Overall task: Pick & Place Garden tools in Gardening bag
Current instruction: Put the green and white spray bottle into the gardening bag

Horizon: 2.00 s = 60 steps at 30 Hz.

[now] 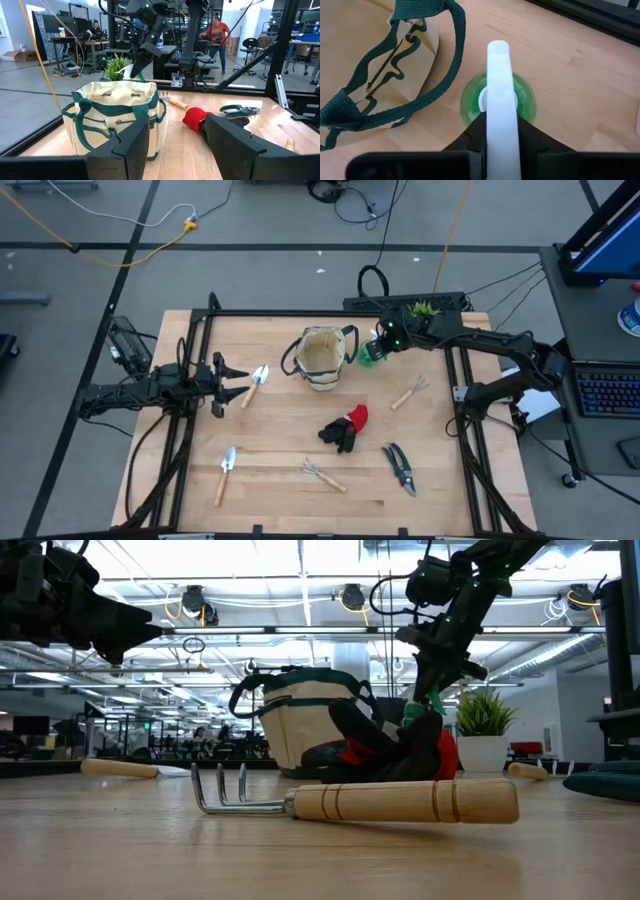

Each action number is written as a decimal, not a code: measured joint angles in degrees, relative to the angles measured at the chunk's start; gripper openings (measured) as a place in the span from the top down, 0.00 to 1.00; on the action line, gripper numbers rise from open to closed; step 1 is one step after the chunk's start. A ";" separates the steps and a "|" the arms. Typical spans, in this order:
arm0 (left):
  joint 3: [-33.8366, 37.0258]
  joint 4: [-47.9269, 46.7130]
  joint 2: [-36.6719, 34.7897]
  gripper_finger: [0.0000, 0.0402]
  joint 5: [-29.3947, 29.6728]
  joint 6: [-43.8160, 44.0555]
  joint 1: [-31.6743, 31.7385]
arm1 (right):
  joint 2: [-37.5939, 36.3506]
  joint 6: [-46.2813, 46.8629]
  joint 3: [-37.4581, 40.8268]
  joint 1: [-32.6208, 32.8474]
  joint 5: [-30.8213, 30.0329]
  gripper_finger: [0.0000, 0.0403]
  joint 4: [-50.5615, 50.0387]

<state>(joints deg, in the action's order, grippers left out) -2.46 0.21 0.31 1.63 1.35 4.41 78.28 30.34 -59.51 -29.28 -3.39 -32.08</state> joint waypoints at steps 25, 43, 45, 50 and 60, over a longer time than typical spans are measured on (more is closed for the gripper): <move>-0.02 0.03 -0.02 0.50 0.00 0.43 0.02 | -2.48 -43.14 -29.35 2.76 -3.92 0.89 -25.52; 0.00 0.04 -0.01 0.50 0.00 0.43 0.02 | -4.35 -61.50 -29.35 12.74 -2.85 0.90 -13.16; -0.01 0.04 0.00 0.50 0.00 0.43 0.02 | -4.35 -64.53 -29.35 14.23 -0.76 0.90 -11.30; 0.00 0.04 -0.02 0.50 0.00 0.41 0.02 | -4.37 -70.11 -29.35 17.94 3.41 0.90 -5.74; -0.01 0.04 -0.02 0.50 0.00 0.41 0.01 | -4.36 -82.01 -29.35 23.91 11.14 0.90 2.64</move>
<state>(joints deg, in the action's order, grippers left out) -2.47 0.25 0.30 1.63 1.76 4.42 73.92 -51.67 -88.86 -5.37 7.75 -29.44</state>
